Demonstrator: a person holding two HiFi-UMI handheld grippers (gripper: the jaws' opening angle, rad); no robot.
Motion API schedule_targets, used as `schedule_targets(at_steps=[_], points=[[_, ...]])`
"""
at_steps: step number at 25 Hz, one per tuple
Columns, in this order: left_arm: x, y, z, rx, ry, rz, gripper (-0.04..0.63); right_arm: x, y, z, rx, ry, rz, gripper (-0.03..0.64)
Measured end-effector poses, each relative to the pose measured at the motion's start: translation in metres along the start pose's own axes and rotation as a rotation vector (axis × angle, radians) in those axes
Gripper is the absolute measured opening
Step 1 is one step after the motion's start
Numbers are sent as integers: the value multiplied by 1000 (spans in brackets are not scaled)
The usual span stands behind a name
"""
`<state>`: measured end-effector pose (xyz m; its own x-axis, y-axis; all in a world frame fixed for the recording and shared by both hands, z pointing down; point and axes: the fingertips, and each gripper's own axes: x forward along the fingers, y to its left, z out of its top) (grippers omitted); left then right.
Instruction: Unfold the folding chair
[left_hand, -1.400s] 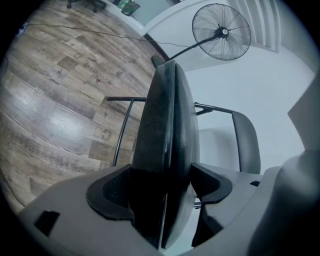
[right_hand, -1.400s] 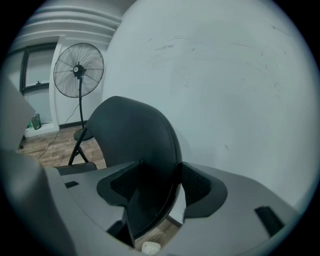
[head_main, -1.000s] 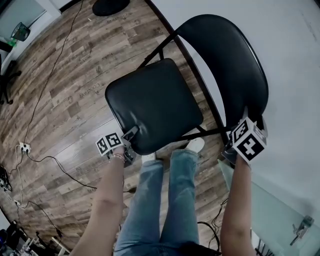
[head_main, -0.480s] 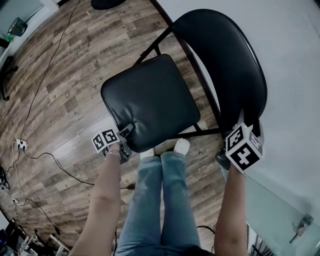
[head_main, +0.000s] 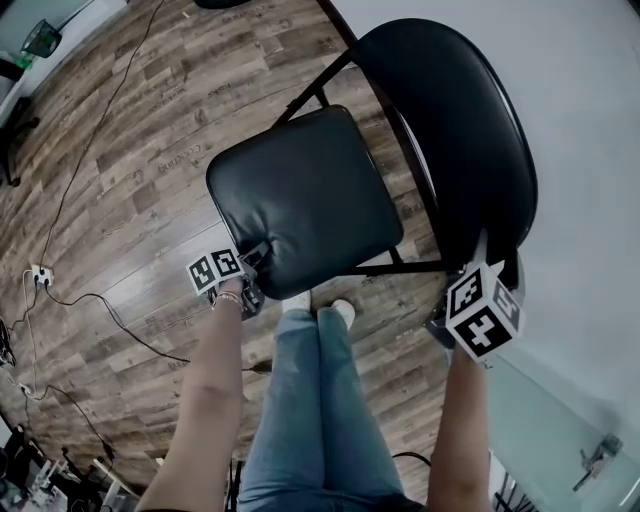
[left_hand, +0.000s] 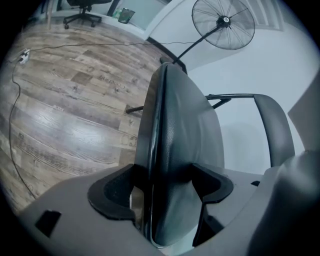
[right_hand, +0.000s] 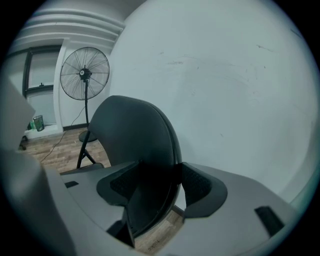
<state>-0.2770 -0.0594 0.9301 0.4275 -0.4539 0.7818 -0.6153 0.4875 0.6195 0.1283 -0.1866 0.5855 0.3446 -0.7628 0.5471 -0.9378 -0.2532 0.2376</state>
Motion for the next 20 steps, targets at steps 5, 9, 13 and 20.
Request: schedule_targets(at_steps=[5,9,13,20], points=[[-1,1,0,-4,-9,14,359,0,1,0,1,3,1,245],[-4,1,-1,2,8,52,360,0,0,0,-1,-3,2,247],[-14,3,-2,-14,-27,105,412,0,1,-1,-19,-29,-4,247],[-36,-25,-11,-82,-101,87,485,-2,0,-1,-23,-11,2,246]])
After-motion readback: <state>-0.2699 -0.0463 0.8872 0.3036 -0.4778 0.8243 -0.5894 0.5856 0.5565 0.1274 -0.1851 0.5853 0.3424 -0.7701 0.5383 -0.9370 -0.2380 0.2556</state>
